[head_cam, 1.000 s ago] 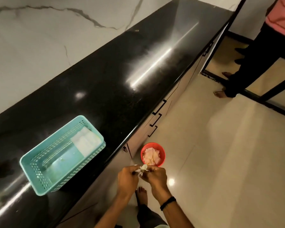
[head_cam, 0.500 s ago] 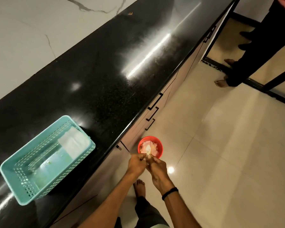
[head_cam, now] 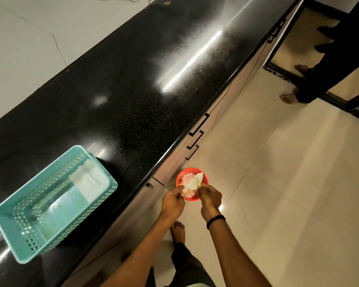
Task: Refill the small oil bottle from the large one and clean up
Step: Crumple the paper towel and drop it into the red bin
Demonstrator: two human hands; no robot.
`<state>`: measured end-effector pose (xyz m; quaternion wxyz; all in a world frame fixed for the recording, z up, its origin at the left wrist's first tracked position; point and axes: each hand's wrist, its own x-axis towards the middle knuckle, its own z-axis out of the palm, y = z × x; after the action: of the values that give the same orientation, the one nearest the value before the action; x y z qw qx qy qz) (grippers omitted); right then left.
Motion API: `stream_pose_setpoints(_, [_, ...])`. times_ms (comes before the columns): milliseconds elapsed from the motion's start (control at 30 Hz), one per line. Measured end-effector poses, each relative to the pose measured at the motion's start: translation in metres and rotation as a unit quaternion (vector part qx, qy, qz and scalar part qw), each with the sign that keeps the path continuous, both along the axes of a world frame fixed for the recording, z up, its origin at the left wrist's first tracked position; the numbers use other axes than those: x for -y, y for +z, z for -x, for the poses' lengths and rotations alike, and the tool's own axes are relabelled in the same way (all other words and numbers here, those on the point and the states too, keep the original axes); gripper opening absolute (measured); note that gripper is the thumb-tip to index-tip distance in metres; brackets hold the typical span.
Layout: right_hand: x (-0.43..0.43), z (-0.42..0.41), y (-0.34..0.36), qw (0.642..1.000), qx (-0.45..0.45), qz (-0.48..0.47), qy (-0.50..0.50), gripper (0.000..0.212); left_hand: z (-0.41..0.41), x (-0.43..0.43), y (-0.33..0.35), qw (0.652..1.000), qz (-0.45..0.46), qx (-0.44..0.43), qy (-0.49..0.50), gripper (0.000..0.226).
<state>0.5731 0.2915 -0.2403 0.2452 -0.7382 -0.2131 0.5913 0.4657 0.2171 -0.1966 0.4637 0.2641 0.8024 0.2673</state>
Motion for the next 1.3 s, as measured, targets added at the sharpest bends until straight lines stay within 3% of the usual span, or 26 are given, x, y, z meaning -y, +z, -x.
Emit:
stream_pose_setpoints(167, [-0.026, 0.006, -0.01, 0.997, -0.054, 0.001, 0.057, 0.05, 0.005, 0.002, 0.005, 0.999, 0.011, 0.013, 0.043, 0.031])
stream_pose_setpoints(233, [-0.03, 0.007, -0.019, 0.995, -0.041, 0.019, 0.089, 0.057, 0.005, 0.002, 0.005, 0.999, 0.023, 0.004, 0.042, 0.036])
stream_pose_setpoints(333, [-0.024, 0.0, -0.037, 0.989, -0.01, 0.045, 0.142, 0.064, 0.006, 0.006, 0.004, 0.999, 0.03, 0.007, 0.044, 0.023])
stream_pose_setpoints(400, [-0.017, -0.007, -0.048, 0.987, 0.01, 0.056, 0.149, 0.059, 0.007, 0.009, 0.003, 0.998, 0.04, 0.008, 0.053, 0.015])
stream_pose_setpoints(600, [0.019, -0.016, -0.028, 0.988, 0.04, 0.063, 0.138, 0.015, 0.008, 0.019, 0.008, 0.997, 0.064, -0.017, 0.036, 0.028])
stream_pose_setpoints(833, [0.036, 0.008, 0.008, 0.984, 0.035, -0.016, 0.172, 0.018, 0.011, 0.02, 0.05, 0.999, -0.005, -0.026, 0.03, 0.025])
stream_pose_setpoints(967, [0.029, 0.03, 0.039, 0.972, 0.026, -0.096, 0.214, 0.019, 0.024, 0.02, 0.074, 0.995, -0.052, -0.078, 0.017, 0.024])
stream_pose_setpoints(1133, [0.024, 0.056, 0.103, 0.954, -0.016, -0.197, 0.224, 0.01, 0.047, 0.029, 0.105, 0.98, -0.111, -0.155, 0.053, 0.045])
stream_pose_setpoints(1300, [0.033, 0.087, 0.153, 0.936, -0.07, -0.258, 0.226, 0.011, 0.076, 0.05, 0.156, 0.949, -0.212, -0.191, 0.136, 0.044])
